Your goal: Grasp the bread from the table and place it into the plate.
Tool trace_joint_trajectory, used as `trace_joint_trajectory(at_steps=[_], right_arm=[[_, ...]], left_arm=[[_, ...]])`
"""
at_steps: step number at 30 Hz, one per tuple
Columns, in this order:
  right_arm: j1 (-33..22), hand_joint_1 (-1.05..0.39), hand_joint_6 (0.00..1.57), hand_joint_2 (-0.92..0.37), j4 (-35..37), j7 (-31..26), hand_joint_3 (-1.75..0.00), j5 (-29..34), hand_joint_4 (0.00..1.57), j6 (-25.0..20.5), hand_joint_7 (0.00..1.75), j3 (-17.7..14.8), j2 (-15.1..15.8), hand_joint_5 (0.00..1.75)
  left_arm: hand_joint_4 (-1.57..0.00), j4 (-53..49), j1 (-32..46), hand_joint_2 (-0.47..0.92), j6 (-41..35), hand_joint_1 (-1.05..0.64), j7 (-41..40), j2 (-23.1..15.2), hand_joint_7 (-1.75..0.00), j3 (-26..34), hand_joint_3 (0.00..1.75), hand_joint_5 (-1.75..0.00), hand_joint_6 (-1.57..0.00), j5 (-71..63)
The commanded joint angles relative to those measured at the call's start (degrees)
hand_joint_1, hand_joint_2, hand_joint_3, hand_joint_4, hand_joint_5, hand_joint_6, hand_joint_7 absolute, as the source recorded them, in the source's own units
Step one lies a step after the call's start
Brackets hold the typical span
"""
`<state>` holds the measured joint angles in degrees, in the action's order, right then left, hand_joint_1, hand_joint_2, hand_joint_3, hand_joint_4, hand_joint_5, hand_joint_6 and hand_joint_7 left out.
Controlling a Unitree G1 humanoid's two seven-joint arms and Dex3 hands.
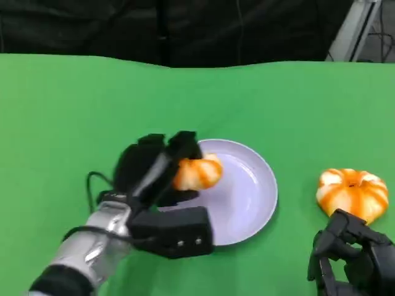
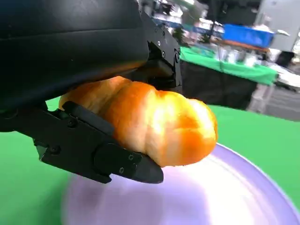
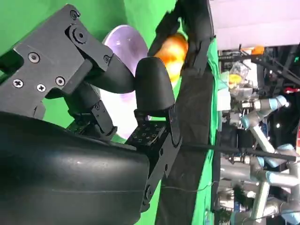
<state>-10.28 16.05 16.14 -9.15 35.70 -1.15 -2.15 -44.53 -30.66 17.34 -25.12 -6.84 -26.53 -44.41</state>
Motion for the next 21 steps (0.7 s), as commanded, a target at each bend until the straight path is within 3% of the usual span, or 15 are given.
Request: trace_joint_trajectory(at_steps=[1,16,17,18,19,21], right_arm=[[0.6,-0.12,0.84,-0.36,0.7,-0.4,-1.45,0.1,0.90,1.0,1.55,-0.2,0.2,1.74],[0.5,-0.12,0.86,-0.33,0.6,-2.3,-1.48,2.0,0.94,1.4,1.54,0.3,-0.3,1.72],[0.5,-0.12,0.86,-0.33,0.7,-2.1,-1.48,1.7,0.94,1.5,1.54,0.2,-0.1,1.72],[0.4,-0.12,0.86,-0.33,0.6,-1.8,-1.48,1.3,0.93,1.4,1.54,0.2,0.0,1.72],[0.3,-0.12,0.86,-0.34,0.5,-1.6,-1.48,1.1,0.93,1.2,1.53,0.2,0.1,1.72],[0.2,-0.12,0.85,-0.34,0.3,-1.5,-1.47,1.1,0.92,1.2,1.54,0.3,0.1,1.72]], left_arm=[[-0.57,-4.3,-3.0,0.92,-0.2,-0.03,-0.5,0.5,-1.75,-0.3,0.25,-1.75,-0.49,0.9],[-0.54,-12.6,-6.7,0.92,1.5,-0.04,-1.7,2.8,-1.75,-1.5,0.25,-1.75,-0.46,1.7],[-0.54,-12.9,-6.7,0.92,2.0,-0.05,-1.0,3.2,-1.67,-1.5,0.27,-1.72,-0.48,2.1],[-0.55,-13.0,-6.6,0.92,2.7,-0.06,0.1,3.4,-1.43,-1.6,0.31,-1.63,-0.58,2.6],[-0.59,-13.1,-6.6,0.92,3.8,-0.12,1.7,3.3,-1.07,-1.7,0.31,-1.37,-0.67,3.2],[-0.64,-13.2,-6.8,0.92,5.5,-0.37,4.4,2.7,-0.32,-2.0,0.33,-0.66,-0.75,3.9]])
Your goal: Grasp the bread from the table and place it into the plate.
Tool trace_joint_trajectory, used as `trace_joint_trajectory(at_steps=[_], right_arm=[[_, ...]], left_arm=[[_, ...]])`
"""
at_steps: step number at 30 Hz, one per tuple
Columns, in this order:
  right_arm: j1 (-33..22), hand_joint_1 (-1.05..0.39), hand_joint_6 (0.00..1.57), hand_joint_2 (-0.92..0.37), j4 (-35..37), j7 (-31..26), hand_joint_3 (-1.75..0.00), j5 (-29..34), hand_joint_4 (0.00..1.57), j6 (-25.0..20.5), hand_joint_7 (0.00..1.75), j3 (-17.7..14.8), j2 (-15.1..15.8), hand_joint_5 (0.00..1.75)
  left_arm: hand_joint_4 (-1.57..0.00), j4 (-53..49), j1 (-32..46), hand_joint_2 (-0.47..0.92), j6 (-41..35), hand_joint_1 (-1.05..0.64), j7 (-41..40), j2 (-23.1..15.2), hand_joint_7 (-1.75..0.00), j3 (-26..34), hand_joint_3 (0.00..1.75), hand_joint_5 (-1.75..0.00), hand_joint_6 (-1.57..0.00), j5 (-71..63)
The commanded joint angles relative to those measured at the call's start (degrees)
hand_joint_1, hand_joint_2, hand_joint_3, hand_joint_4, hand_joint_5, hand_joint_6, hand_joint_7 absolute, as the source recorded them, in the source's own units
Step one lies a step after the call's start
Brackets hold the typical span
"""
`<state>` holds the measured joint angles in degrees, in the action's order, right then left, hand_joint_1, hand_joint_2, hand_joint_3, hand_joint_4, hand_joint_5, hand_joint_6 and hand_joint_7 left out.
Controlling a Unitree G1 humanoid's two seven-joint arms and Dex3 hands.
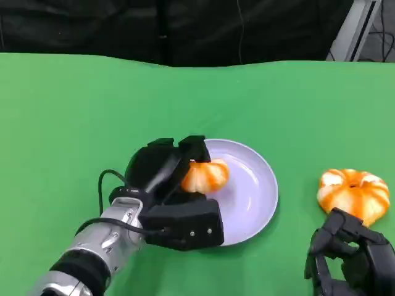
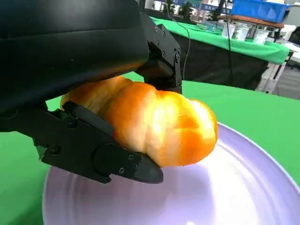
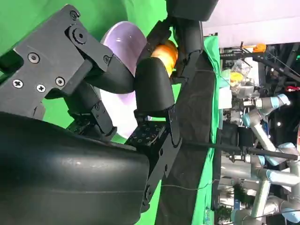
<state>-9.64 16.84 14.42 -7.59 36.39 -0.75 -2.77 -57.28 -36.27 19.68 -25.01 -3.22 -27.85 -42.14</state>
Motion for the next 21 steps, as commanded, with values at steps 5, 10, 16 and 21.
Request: trace_joint_trajectory(at_steps=[5,10,16,21], right_arm=[[-0.4,-0.12,0.85,-0.34,-0.5,0.0,-1.47,0.0,0.92,0.7,1.55,-0.1,0.6,1.73],[-0.5,-0.13,0.84,-0.34,-0.5,-0.3,-1.46,0.2,0.92,0.6,1.55,0.0,0.5,1.73],[-0.5,-0.13,0.84,-0.35,-0.5,-0.3,-1.46,0.1,0.91,0.7,1.55,0.1,0.5,1.73],[-0.5,-0.13,0.84,-0.35,-0.5,-0.3,-1.46,0.1,0.91,0.7,1.55,0.1,0.5,1.73]], left_arm=[[-0.22,0.8,-1.4,0.92,3.7,-0.81,9.7,-2.7,-0.01,-2.4,0.50,-0.04,-0.42,1.2],[-0.01,3.5,-0.5,0.92,3.5,-1.00,11.1,-4.0,0.00,-3.6,0.70,0.00,-0.16,0.6],[0.00,4.3,-0.2,0.92,3.3,-1.02,11.2,-4.2,0.00,-3.9,0.73,0.00,-0.14,0.8],[0.00,4.4,-0.2,0.92,3.2,-1.02,11.2,-4.3,0.00,-3.9,0.73,0.00,-0.14,0.8]])
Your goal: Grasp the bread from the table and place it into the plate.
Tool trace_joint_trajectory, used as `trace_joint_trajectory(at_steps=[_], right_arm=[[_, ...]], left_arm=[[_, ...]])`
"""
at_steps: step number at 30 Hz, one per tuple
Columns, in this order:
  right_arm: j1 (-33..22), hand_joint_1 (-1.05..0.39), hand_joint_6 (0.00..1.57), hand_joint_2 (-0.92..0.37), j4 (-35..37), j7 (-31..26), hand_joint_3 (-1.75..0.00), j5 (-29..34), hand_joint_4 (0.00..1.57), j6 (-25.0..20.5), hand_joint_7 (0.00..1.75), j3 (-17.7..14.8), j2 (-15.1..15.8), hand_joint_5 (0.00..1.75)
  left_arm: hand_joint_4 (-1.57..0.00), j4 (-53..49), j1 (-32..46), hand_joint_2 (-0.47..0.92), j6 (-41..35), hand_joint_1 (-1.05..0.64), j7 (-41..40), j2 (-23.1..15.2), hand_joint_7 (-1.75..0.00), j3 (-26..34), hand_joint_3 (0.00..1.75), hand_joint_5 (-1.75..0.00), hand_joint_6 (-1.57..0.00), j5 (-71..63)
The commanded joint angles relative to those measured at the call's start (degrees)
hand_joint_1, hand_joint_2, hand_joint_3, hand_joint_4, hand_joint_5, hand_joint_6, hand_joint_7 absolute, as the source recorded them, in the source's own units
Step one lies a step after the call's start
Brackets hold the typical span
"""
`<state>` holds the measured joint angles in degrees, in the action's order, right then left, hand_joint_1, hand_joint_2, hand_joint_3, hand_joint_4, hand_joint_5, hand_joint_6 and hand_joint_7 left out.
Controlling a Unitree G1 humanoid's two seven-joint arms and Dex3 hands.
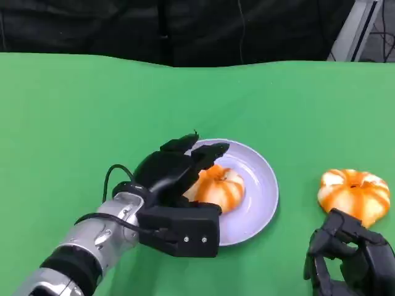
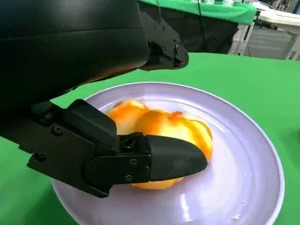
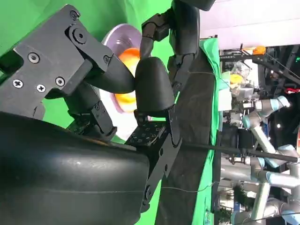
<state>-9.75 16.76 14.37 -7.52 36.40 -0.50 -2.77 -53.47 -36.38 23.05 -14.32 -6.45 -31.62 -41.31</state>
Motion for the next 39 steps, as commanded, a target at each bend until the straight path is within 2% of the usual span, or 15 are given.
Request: trace_joint_trajectory(at_steps=[1,16,17,18,19,20,21,24,31,32,33,34,35,36,39], right_arm=[[-0.4,-0.13,0.84,-0.35,-0.4,-0.3,-1.46,0.1,0.91,0.6,1.55,-0.2,0.5,1.73],[-0.4,-0.13,0.84,-0.35,-0.4,-0.3,-1.45,0.1,0.91,0.6,1.55,-0.2,0.5,1.73],[-0.3,-0.13,0.84,-0.35,-0.3,0.0,-1.45,-0.2,0.91,0.6,1.55,-0.2,0.6,1.73],[-0.1,-0.13,0.84,-0.35,0.0,0.2,-1.45,-0.5,0.91,0.8,1.55,-0.2,0.7,1.73],[0.1,-0.13,0.84,-0.35,0.2,0.4,-1.45,-0.6,0.91,0.9,1.55,-0.2,0.7,1.73],[0.1,-0.13,0.84,-0.36,0.3,0.5,-1.45,-0.7,0.91,1.0,1.55,-0.2,0.7,1.73],[0.2,-0.13,0.84,-0.36,0.3,0.6,-1.44,-0.7,0.91,1.1,1.54,-0.2,0.7,1.73],[0.2,-0.13,0.84,-0.36,0.3,0.6,-1.44,-0.7,0.90,1.1,1.54,-0.3,0.7,1.73],[0.2,-0.13,0.85,-0.37,0.4,0.8,-1.43,-0.7,0.90,1.2,1.54,-0.4,0.7,1.73],[0.0,-0.13,0.85,-0.37,0.0,0.7,-1.43,-0.8,0.90,0.7,1.54,-0.4,0.7,1.73],[-0.1,-0.12,0.85,-0.37,-0.3,0.7,-1.44,-0.9,0.91,0.4,1.53,-0.3,0.7,1.73],[-0.2,-0.11,0.85,-0.37,-0.5,0.8,-1.44,-0.9,0.91,0.3,1.53,-0.3,0.7,1.73],[-0.3,-0.11,0.85,-0.37,-0.6,0.7,-1.44,-0.8,0.91,0.3,1.53,-0.3,0.7,1.73],[-0.3,-0.12,0.85,-0.37,-0.5,0.7,-1.44,-0.7,0.91,0.6,1.53,-0.3,0.7,1.73],[-0.2,-0.13,0.85,-0.37,-0.4,0.6,-1.44,-0.5,0.90,0.9,1.53,-0.3,0.6,1.74]], left_arm=[[0.00,0.6,-0.1,0.92,-0.2,-1.02,0.5,-1.0,0.00,-0.2,0.73,0.00,-0.14,0.0],[0.00,0.6,-0.1,0.92,-0.2,-1.02,0.5,-1.0,0.00,-0.2,0.73,0.00,-0.14,0.0],[0.00,2.8,0.9,0.92,1.1,-1.02,1.3,-2.2,0.00,0.6,0.73,0.00,-0.14,1.1],[0.00,9.4,5.6,0.92,3.0,-1.03,9.0,-3.0,0.00,6.0,0.76,0.00,-0.11,12.9],[-0.48,14.6,9.2,0.84,4.2,-0.46,14.9,-3.6,-0.13,9.9,0.76,-0.35,-0.58,21.9],[-0.61,18.2,11.6,0.81,4.6,-0.26,19.2,-4.0,-0.12,12.6,0.76,-0.53,-0.78,28.1],[-0.69,20.2,12.9,0.79,4.4,-0.13,21.7,-4.1,-0.10,13.9,0.75,-0.65,-0.90,31.3],[-0.73,23.2,14.2,0.79,2.4,-0.06,24.6,-4.2,-0.08,14.8,0.75,-0.73,-0.98,32.9],[-0.73,26.7,15.7,0.78,-0.2,-0.05,27.9,-3.8,-0.06,16.7,0.75,-0.76,-1.01,33.3],[-0.73,30.6,19.7,0.78,-1.8,-0.05,30.9,-4.3,-0.05,19.5,0.75,-0.76,-1.01,39.6],[-0.73,34.3,23.4,0.75,-3.3,-0.07,33.2,-5.1,-0.21,21.9,0.81,-1.10,-1.11,44.5],[-0.69,37.2,26.1,0.70,-4.7,-0.10,34.9,-5.6,-0.61,23.6,0.90,-1.33,-1.01,47.9],[-0.68,39.6,28.2,0.68,-5.6,-0.10,36.9,-6.0,-0.80,24.9,0.93,-1.41,-0.95,51.0],[-0.68,41.1,29.3,0.68,-6.2,-0.09,38.3,-6.3,-0.90,25.7,0.95,-1.44,-0.91,52.6],[-0.69,43.4,30.8,0.70,-7.7,-0.08,40.7,-6.3,-0.99,26.9,0.95,-1.46,-0.87,54.8]])
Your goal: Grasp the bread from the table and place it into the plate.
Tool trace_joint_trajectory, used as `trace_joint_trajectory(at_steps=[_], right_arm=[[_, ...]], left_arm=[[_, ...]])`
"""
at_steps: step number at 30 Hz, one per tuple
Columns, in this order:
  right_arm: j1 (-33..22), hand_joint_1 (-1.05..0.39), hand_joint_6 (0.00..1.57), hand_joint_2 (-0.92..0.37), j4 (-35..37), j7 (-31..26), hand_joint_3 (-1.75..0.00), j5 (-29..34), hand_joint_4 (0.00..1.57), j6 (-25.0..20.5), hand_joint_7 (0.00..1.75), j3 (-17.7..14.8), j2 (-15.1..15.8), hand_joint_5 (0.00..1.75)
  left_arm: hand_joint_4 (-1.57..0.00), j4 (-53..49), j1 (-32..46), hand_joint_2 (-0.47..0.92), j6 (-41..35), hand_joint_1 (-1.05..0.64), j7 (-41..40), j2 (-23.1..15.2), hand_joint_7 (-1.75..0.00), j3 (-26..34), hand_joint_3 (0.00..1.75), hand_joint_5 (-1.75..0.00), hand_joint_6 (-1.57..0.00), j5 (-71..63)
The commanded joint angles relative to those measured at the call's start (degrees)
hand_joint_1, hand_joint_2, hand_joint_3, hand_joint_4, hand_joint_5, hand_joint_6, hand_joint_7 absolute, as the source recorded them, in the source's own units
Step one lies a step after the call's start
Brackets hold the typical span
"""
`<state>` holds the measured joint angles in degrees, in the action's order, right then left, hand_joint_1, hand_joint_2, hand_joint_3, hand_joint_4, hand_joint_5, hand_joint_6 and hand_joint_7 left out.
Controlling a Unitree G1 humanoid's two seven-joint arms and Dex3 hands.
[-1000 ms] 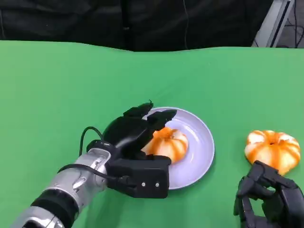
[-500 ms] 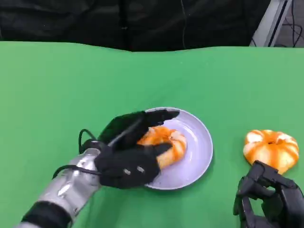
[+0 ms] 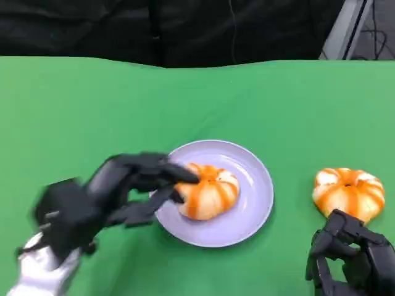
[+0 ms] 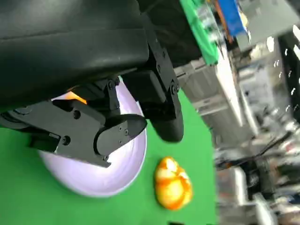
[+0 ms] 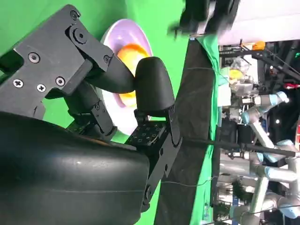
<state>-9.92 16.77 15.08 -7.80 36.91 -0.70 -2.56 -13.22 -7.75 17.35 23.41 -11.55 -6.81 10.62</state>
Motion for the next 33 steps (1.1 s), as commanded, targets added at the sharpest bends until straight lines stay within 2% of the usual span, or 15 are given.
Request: trace_joint_trajectory(at_steps=[1,19,20,21,22,23,27,33], right_arm=[[0.0,-0.13,0.84,-0.37,-0.4,-0.2,-1.44,-0.2,0.90,0.4,1.54,-0.1,0.4,1.74],[0.0,-0.13,0.84,-0.37,-0.4,-0.2,-1.44,-0.2,0.90,0.4,1.54,0.0,0.5,1.74],[0.0,-0.13,0.84,-0.37,-0.4,0.0,-1.44,-0.6,0.90,0.1,1.54,0.0,0.5,1.74],[-0.1,-0.13,0.84,-0.38,-0.4,0.3,-1.44,-0.8,0.90,0.1,1.54,0.0,0.5,1.74],[-0.1,-0.14,0.83,-0.38,-0.4,0.5,-1.44,-1.1,0.89,0.0,1.54,0.0,0.6,1.75],[-0.1,-0.14,0.82,-0.38,-0.4,0.6,-1.43,-1.2,0.89,0.0,1.54,0.0,0.6,1.75],[-0.1,-0.14,0.82,-0.39,-0.4,0.7,-1.42,-1.3,0.89,-0.1,1.54,0.0,0.6,1.75],[-0.1,-0.13,0.82,-0.41,-0.5,0.6,-1.41,-1.4,0.90,-0.4,1.54,0.0,0.5,1.75]], left_arm=[[-0.69,3.5,2.3,0.70,-2.3,-0.08,3.2,-1.1,-1.00,2.3,0.95,-1.46,-0.87,2.9],[-0.70,4.4,2.6,0.71,-3.5,-0.08,4.5,-0.2,-1.02,3.6,0.94,-1.46,-0.86,2.2],[-0.70,7.0,5.4,0.71,-5.1,-0.08,5.4,0.6,-1.02,5.0,0.94,-1.46,-0.86,6.7],[-0.78,10.9,10.3,0.62,-8.3,-0.08,7.7,0.4,-1.30,7.1,1.12,-1.62,-0.85,13.4],[-0.81,13.9,14.0,0.57,-10.8,-0.12,9.6,0.1,-1.44,8.6,1.21,-1.68,-0.84,18.4],[-0.81,16.0,16.4,0.55,-12.7,-0.14,10.8,-0.2,-1.49,9.7,1.24,-1.70,-0.84,21.6],[-0.82,18.8,18.3,0.54,-16.1,-0.15,12.0,-0.5,-1.54,11.0,1.25,-1.72,-0.83,24.1],[-0.84,20.5,18.9,0.59,-18.4,-0.16,12.7,-0.1,-1.53,12.1,1.13,-1.71,-0.84,24.9]])
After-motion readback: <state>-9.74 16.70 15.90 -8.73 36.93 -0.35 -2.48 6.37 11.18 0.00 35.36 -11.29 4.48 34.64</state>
